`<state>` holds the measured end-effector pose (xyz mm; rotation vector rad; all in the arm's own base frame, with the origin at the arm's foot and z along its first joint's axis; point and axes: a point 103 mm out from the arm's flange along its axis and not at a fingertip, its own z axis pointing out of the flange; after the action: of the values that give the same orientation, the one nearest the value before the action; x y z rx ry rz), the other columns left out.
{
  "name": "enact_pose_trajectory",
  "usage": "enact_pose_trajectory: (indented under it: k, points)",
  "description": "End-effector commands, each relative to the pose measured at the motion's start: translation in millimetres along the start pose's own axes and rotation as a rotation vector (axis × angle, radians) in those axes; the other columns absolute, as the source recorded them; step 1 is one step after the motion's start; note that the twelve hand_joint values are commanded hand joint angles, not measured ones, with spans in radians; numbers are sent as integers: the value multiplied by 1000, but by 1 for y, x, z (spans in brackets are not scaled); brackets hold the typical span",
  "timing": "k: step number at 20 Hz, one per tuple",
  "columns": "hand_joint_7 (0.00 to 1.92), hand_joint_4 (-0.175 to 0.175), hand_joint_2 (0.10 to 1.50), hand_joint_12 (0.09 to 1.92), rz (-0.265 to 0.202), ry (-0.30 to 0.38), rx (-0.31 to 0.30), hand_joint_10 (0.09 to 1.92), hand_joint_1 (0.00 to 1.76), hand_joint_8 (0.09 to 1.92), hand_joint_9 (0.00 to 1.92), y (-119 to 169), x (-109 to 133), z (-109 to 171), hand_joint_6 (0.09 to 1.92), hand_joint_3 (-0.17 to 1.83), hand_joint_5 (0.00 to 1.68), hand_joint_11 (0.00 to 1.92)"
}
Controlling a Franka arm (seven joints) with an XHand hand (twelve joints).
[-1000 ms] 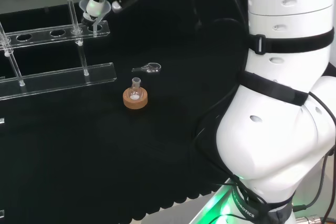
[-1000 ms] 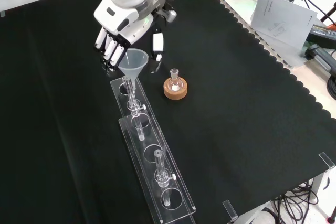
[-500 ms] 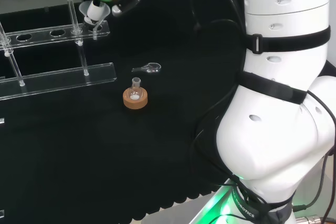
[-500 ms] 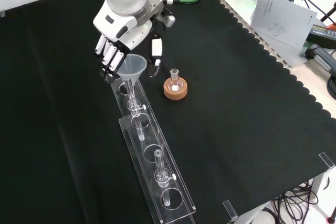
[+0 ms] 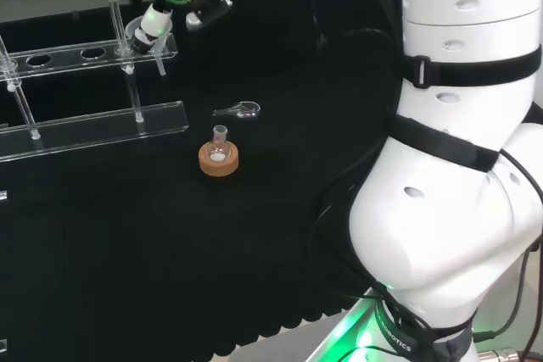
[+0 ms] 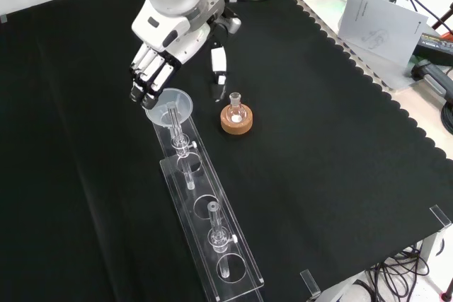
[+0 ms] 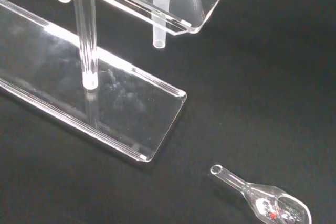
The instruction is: Put the funnel back on the funnel stand.
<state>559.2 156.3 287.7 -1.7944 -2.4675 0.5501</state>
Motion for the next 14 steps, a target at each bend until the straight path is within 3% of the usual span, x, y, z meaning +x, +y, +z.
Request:
enact_pose_trajectory:
  k: [1,6,9,14]
  points:
    - [0,-48,688,1470,15,22,-79,819,463,438,143,-29,-5,-13,87,157,182,274]
    - [18,-56,726,1466,52,52,-140,790,481,644,239,-62,-18,-22,87,125,246,290]
    - [55,-58,760,1455,79,63,-174,771,515,684,299,-84,-29,-24,87,133,277,312]
    - [98,-58,793,1445,134,90,-180,751,533,707,359,-118,-49,-21,87,145,322,336]
